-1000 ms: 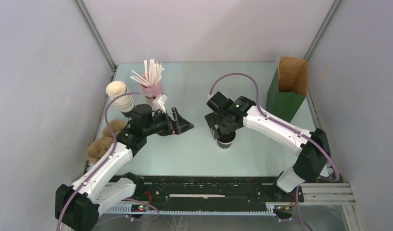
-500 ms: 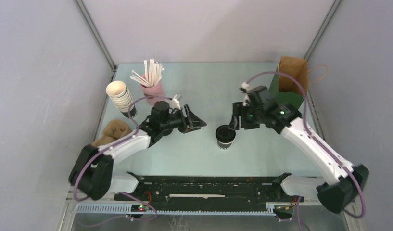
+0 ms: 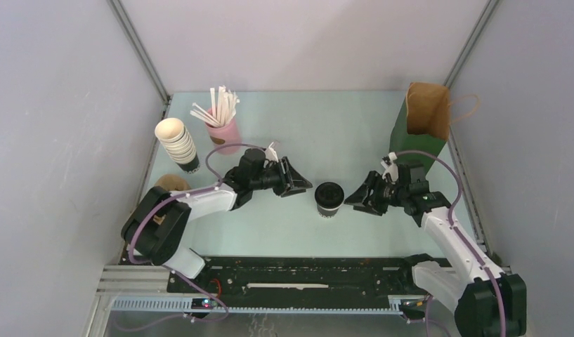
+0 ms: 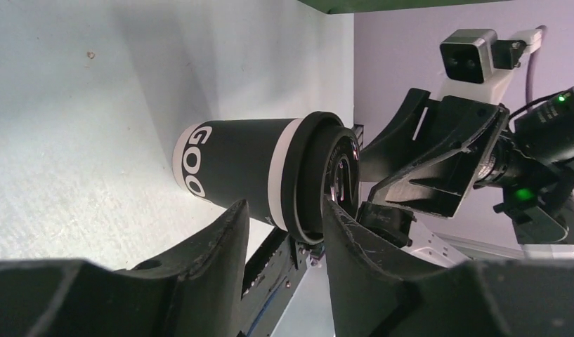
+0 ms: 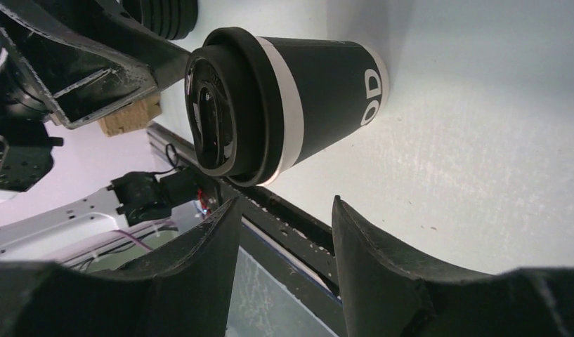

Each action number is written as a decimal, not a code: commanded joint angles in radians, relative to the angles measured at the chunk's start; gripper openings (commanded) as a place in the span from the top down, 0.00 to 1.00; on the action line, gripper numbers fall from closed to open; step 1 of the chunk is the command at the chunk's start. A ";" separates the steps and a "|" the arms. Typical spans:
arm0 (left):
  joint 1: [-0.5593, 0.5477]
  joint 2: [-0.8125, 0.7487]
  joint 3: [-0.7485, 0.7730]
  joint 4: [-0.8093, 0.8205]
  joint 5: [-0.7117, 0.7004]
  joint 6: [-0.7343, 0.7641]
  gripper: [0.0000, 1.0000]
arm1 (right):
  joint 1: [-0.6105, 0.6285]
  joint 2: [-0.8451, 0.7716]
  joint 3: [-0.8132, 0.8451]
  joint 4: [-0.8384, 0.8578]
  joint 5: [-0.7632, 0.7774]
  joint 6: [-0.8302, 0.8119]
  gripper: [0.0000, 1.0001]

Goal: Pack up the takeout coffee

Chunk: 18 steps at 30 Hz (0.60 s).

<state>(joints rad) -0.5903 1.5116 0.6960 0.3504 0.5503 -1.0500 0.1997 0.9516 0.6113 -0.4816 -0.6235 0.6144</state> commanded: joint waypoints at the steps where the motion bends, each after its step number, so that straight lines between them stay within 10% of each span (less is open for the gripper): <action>1: -0.010 0.023 0.044 0.062 -0.021 -0.023 0.53 | -0.030 0.021 -0.021 0.184 -0.145 0.033 0.41; 18: -0.044 0.073 0.049 0.082 -0.013 -0.029 0.60 | -0.082 0.145 -0.068 0.297 -0.212 0.027 0.55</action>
<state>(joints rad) -0.6247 1.5841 0.7105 0.3843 0.5419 -1.0733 0.1192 1.0863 0.5644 -0.2379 -0.7998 0.6369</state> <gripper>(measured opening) 0.404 0.472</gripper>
